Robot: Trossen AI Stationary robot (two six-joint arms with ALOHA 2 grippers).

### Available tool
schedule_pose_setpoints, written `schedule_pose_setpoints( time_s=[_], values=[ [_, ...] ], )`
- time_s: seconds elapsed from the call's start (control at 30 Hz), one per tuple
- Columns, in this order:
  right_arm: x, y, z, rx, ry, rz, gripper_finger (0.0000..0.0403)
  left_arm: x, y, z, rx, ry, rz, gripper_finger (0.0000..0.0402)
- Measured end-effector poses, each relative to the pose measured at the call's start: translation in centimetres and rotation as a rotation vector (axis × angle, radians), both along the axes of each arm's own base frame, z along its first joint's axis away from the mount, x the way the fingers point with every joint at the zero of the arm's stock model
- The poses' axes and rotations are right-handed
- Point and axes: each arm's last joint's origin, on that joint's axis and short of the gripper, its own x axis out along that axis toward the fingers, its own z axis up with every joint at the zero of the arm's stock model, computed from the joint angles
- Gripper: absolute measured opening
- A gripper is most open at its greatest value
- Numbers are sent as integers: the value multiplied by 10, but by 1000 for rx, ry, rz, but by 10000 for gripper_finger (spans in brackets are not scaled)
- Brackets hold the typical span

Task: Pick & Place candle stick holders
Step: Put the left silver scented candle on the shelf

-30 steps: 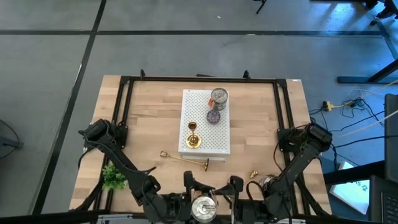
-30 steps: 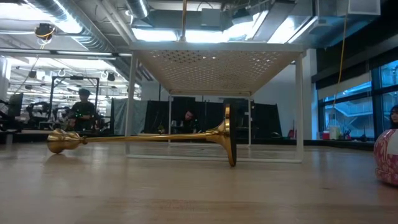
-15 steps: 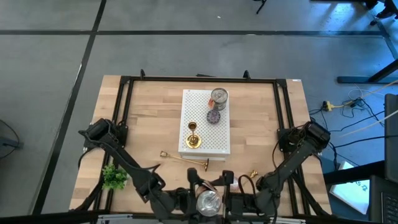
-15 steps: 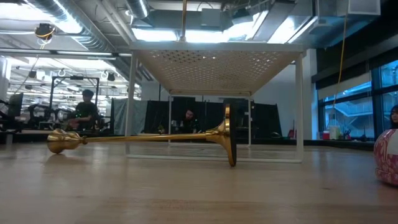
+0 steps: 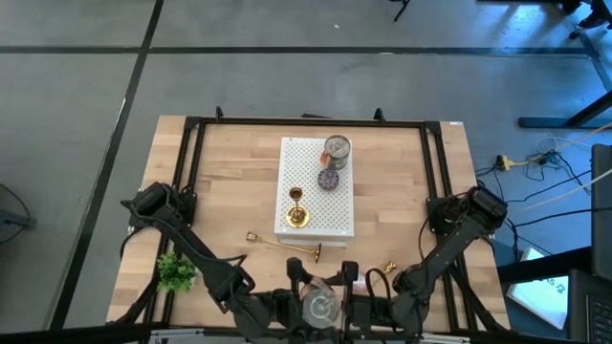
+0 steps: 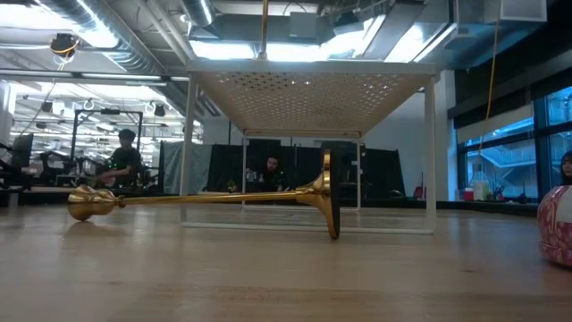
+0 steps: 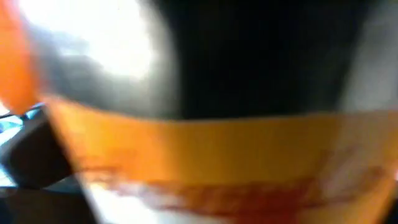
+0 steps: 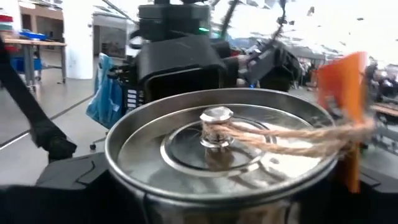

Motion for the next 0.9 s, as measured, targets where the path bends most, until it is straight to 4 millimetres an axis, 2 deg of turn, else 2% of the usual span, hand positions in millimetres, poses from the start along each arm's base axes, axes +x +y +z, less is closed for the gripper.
schedule_pose_setpoints(
  time_s=[0.07, 0.23, 0.33, 0.47, 0.67, 0.9],
  values=[
    [0, 0, -1, 8, 4, -14, 356, -1, 0, -2, -4, 18, 7, 385],
    [-1, 2, -2, -8, 14, -14, 354, -12, -6, -7, 27, 43, 116, 364],
    [-5, 9, 5, -34, 22, -12, 354, -23, -10, -4, 54, 40, 170, 361],
    [-14, 17, 17, 17, 6, -47, 351, -37, -12, 5, 59, 38, 196, 368],
    [-16, 19, 18, 22, 10, -63, 350, -41, -14, 4, 42, 34, 203, 370],
    [-7, 11, 16, 42, 30, -19, 350, -37, -11, 4, -8, 32, 194, 369]
  ],
)
